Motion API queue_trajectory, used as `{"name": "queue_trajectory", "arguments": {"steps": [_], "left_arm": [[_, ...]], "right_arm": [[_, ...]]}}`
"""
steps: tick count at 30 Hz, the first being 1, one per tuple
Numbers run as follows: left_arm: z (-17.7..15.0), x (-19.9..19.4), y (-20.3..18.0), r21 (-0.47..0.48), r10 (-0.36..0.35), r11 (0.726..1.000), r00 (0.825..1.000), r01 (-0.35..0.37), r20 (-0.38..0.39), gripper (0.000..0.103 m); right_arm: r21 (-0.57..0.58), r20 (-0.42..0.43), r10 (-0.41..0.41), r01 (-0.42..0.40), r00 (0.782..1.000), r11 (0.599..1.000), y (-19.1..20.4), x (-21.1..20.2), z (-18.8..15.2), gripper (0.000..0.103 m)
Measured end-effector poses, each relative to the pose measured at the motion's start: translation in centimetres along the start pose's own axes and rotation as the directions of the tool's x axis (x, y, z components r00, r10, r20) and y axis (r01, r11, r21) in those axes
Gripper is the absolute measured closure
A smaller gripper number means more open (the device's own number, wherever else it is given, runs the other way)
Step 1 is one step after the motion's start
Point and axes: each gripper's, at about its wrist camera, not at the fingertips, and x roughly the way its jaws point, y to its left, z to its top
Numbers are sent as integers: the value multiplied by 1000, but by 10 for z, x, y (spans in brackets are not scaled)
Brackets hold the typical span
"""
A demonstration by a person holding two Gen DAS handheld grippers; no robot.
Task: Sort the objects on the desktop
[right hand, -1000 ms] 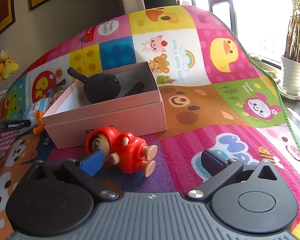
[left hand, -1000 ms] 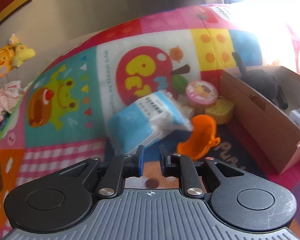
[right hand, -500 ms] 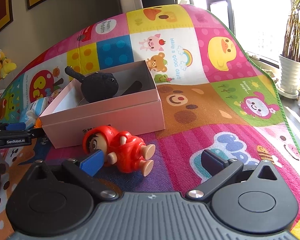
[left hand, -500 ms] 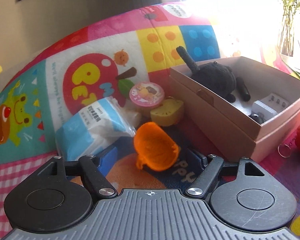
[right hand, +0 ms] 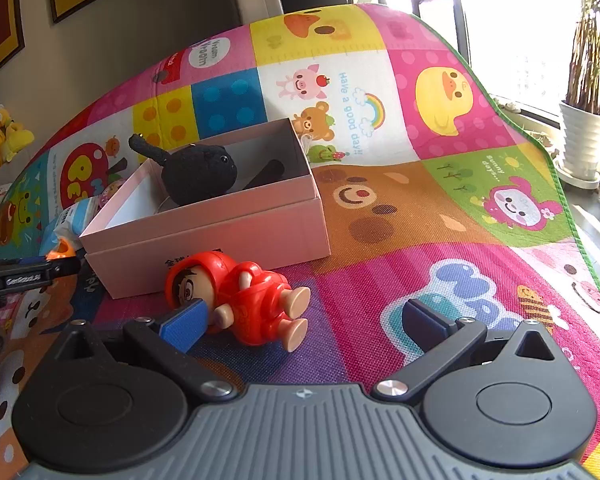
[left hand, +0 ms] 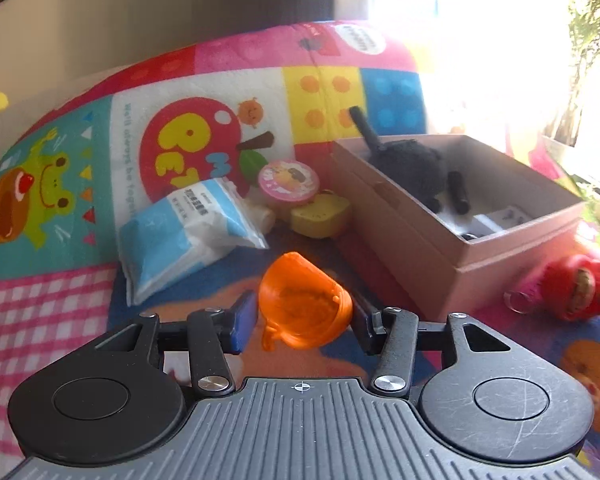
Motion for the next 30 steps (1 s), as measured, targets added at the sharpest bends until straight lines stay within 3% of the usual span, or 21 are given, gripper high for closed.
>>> {"name": "queue_trajectory", "arguments": {"steps": [5,7,9,11,13,16,19,23,25,27,28,30], "left_arm": [[-30,-45,-32,15,-137,990,990,137,-18,47],[-40,-49,-40,-10,-159,987,986,159,-41,43],[-49,-49,-44,-26,-149,989,987,148,-62,35],[-53,-49,-44,-42,-115,993,990,112,-77,12],[-57,-50,-40,-74,-86,994,992,79,-90,4],[-63,-54,-35,-93,-84,993,992,75,-96,1],[-65,-58,-35,-101,-68,993,994,59,-83,0],[-65,-56,-35,-110,-34,994,994,23,-99,0],[-66,-56,-36,-106,-18,994,995,7,-101,0],[-66,-56,-37,-103,-7,995,995,-4,-104,0],[-66,-56,-37,-101,-3,995,994,-8,-106,0],[-66,-55,-40,-88,8,996,994,-18,-113,0]], "right_arm": [[1,-10,2,-2,1000,1000,0,1,0,0],[-1,-13,-1,1,1000,1000,0,2,0,0],[-9,-23,-3,3,1000,1000,2,3,1,0],[-19,-39,5,-5,999,1000,3,6,1,0],[-32,-46,2,-4,999,999,4,6,1,0],[-80,-23,20,-22,1000,997,10,-1,4,0],[-203,2,34,-33,999,979,26,-2,10,0],[-406,-14,2,-7,1000,914,54,13,11,0],[-452,-32,-5,-10,999,892,61,22,10,0],[-462,-50,8,-31,999,886,64,26,10,10],[-465,-69,22,-52,997,884,66,27,11,22],[-462,-90,36,-74,995,884,68,26,11,28]]}}
